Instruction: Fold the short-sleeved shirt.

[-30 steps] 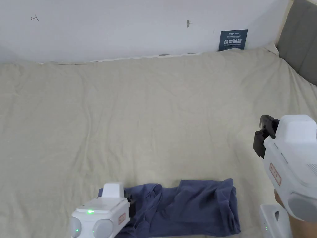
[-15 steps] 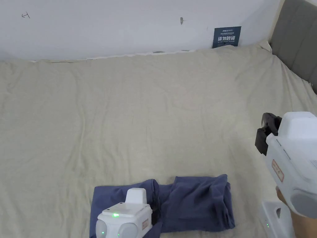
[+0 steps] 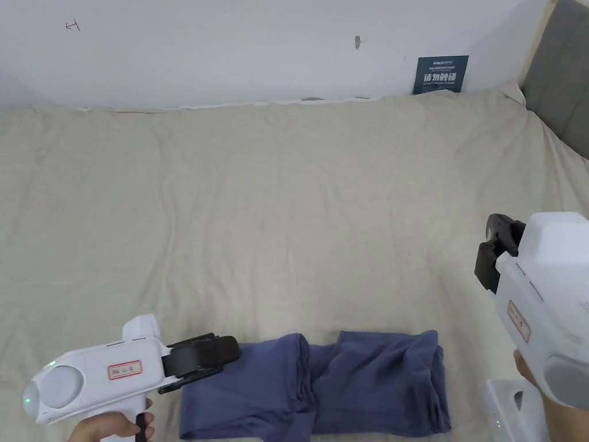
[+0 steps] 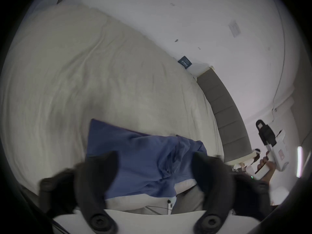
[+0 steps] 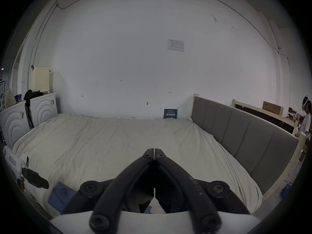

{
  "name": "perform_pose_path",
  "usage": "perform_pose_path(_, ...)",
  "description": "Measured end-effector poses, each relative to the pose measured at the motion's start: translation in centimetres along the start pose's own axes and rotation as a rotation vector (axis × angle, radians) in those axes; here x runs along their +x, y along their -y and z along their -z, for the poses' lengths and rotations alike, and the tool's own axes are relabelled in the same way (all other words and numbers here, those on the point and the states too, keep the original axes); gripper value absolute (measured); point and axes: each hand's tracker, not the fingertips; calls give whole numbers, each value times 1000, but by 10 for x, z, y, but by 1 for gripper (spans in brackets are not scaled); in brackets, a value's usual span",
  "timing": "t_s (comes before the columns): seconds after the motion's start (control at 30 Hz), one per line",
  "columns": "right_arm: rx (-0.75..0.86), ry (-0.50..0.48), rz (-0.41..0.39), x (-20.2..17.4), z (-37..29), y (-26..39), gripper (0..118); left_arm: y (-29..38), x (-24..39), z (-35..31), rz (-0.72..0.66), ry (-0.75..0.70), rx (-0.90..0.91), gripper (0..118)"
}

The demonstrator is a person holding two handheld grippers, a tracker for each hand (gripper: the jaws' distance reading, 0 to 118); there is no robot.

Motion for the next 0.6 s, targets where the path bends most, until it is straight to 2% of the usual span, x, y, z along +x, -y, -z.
perform_pose_path(0.1,-6,-7,-1,-6,2,0,1,-2,-27,-3,-37,-7,31,115)
perform_pose_path(0.23,-19,-16,-16,-11,8,-1,1,-1,-54,4,-167,36,-11,115)
perform_pose_path(0.33,-24,-20,-28,-14,11,-1,2,-1,-76,17,-191,30,-19,113)
perform_pose_path(0.37,-27,-21,-31,-15,11,0,1,0,-80,21,-190,24,-20,109)
perform_pose_path(0.5,-44,-21,-32,-16,15,2,1,5,-93,34,-172,9,-42,80)
perform_pose_path(0.57,-52,-17,-39,-17,17,3,1,7,-93,34,-160,25,-25,69)
perform_pose_path(0.6,-54,-17,-42,-17,19,3,2,7,-94,33,-161,30,-28,56)
